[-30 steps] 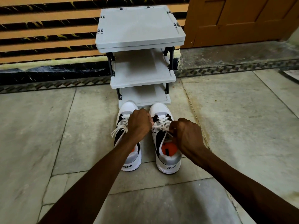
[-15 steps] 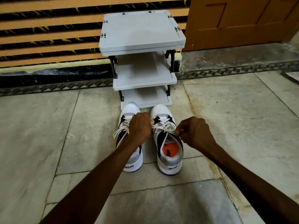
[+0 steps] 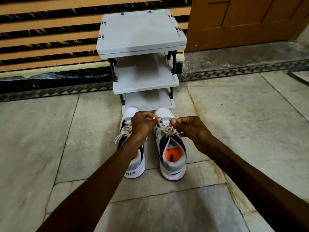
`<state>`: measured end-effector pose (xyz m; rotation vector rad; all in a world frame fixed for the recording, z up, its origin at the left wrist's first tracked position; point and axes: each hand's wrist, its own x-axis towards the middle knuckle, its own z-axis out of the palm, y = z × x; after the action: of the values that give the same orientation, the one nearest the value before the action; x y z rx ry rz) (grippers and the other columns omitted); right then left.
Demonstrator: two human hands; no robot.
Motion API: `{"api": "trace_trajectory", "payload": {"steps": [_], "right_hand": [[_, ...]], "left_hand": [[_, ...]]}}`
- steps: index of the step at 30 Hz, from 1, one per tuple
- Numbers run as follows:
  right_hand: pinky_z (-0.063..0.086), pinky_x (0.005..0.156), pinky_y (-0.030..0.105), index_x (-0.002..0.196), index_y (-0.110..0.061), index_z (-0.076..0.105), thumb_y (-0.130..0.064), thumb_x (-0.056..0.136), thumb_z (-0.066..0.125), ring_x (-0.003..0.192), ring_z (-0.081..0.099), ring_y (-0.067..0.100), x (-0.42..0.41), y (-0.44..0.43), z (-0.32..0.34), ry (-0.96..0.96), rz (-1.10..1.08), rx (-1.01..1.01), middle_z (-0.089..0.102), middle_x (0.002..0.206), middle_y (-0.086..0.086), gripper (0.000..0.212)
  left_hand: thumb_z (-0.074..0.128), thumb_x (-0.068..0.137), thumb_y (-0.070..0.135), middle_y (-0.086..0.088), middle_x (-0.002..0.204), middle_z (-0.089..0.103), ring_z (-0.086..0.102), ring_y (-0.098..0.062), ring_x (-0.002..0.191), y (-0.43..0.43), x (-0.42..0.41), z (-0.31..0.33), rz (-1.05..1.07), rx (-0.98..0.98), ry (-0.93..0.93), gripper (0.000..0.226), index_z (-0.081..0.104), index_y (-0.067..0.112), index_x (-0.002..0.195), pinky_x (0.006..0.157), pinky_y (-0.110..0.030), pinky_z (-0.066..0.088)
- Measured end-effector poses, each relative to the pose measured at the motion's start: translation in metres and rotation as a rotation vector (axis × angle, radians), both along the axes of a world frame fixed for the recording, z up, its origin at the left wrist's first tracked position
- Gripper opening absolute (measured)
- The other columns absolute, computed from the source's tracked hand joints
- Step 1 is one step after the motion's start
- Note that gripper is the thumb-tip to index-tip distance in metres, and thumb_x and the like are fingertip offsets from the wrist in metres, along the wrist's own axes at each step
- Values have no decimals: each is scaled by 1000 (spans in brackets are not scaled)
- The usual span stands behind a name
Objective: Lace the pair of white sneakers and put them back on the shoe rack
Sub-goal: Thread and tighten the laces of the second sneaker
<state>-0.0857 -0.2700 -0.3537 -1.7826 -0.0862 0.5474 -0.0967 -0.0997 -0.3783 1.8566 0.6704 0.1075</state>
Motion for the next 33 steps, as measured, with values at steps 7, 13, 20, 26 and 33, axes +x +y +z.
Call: {"api": "trace_trajectory", "payload": {"steps": [7,13,20,26,33], "right_hand": [[37,41,12,80,-13,67,-34,97,53,53,57,10,2,8,3,3,1,14,71,80,10,31],[37,40,12,79,-14,57,-35,100,47,42,50,11,-2,13,0,-3,32,-32,65,69,12,32],[50,76,36,64,-26,59,-36,96,53,80,61,24,-4,18,-15,-18,31,-324,66,87,8,34],[41,68,34,87,2,67,-30,95,53,75,55,25,-14,16,-16,-2,-5,-399,65,84,18,36],[39,63,31,78,-2,66,-28,96,51,68,53,25,-18,14,-21,7,-59,-459,61,76,15,35]], "left_hand": [[79,75,14,-1,68,68,62,-10,63,-3,0,-7,-50,127,-35,6,73,12,75,60,-21,47],[77,76,18,5,70,64,60,-9,66,-7,5,-12,5,151,-41,10,68,20,80,58,-21,45],[75,75,15,6,82,66,63,-18,80,-15,12,-14,96,188,5,20,66,26,89,65,-26,46],[64,77,9,-4,95,70,64,-28,90,-26,12,-15,10,482,-4,26,61,26,96,71,-36,50],[66,77,7,-3,94,71,66,-27,89,-35,12,-24,3,586,-52,22,62,23,93,67,-30,43]]}}
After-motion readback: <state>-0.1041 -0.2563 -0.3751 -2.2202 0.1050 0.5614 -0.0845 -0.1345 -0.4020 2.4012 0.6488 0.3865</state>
